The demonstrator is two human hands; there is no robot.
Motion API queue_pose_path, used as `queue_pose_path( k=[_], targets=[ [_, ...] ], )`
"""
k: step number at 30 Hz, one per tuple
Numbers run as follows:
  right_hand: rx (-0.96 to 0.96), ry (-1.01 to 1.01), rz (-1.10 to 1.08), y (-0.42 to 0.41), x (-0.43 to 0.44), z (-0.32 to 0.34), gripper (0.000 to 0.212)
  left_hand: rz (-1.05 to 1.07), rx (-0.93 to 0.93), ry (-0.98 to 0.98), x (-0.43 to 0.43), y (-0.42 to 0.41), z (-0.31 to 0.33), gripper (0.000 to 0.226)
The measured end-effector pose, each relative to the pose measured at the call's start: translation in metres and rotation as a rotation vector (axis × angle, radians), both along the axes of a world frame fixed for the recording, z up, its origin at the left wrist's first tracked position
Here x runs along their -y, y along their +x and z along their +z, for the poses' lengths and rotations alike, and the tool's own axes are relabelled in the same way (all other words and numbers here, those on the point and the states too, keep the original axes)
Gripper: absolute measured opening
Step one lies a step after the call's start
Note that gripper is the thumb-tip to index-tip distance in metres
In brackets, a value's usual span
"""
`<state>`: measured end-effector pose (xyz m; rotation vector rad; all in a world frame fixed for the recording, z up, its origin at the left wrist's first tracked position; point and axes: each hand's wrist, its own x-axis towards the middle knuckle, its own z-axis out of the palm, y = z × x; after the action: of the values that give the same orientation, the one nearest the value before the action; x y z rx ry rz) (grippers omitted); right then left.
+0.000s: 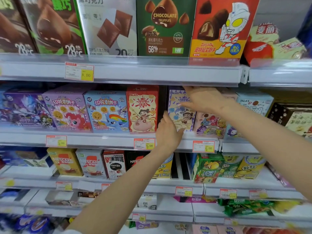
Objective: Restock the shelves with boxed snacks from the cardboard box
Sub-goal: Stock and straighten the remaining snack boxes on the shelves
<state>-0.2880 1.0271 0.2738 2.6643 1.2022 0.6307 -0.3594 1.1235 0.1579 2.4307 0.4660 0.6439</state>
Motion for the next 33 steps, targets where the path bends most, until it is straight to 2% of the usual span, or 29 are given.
queue_pose_path(
  k=[3, 8, 16, 21, 23, 25, 28, 30, 33],
  targets=[
    [-0.077, 0.003, -0.033, 0.003, -0.003, 0.004, 0.067, 0.016, 0.013, 0.016, -0.001, -0.001, -0.001, 0.08],
    [-0.112, 0.138, 0.016, -0.003, -0.005, 0.003, 0.049, 0.027, -0.019, 0.04, -0.005, -0.003, 0.001, 0.08],
    [-0.085, 0.204, 0.013, -0.004, -0.008, -0.005, 0.048, 0.01, -0.011, -0.069, -0.002, -0.006, 0.01, 0.071],
    [-0.149, 0.238, 0.034, -0.008, 0.002, -0.002, 0.043, -0.016, 0.016, -0.018, 0.003, -0.016, 0.008, 0.07],
    [-0.14, 0.231, 0.046, -0.008, 0.007, -0.003, 0.041, -0.039, 0.051, -0.075, 0.002, -0.018, 0.008, 0.068],
    [-0.138, 0.233, 0.07, -0.008, 0.009, -0.003, 0.043, -0.068, 0.045, -0.202, -0.002, -0.012, 0.01, 0.074],
    [-0.195, 0.211, 0.025, -0.01, 0.01, 0.0, 0.056, -0.113, -0.014, -0.372, -0.008, -0.002, 0.012, 0.096],
    [-0.22, 0.152, -0.026, -0.009, 0.01, 0.002, 0.067, -0.116, -0.05, -0.376, -0.01, 0.002, 0.013, 0.101],
    [-0.428, 0.098, -0.061, -0.002, 0.007, 0.004, 0.056, -0.101, -0.056, -0.322, -0.011, 0.007, 0.013, 0.095]
  ],
)
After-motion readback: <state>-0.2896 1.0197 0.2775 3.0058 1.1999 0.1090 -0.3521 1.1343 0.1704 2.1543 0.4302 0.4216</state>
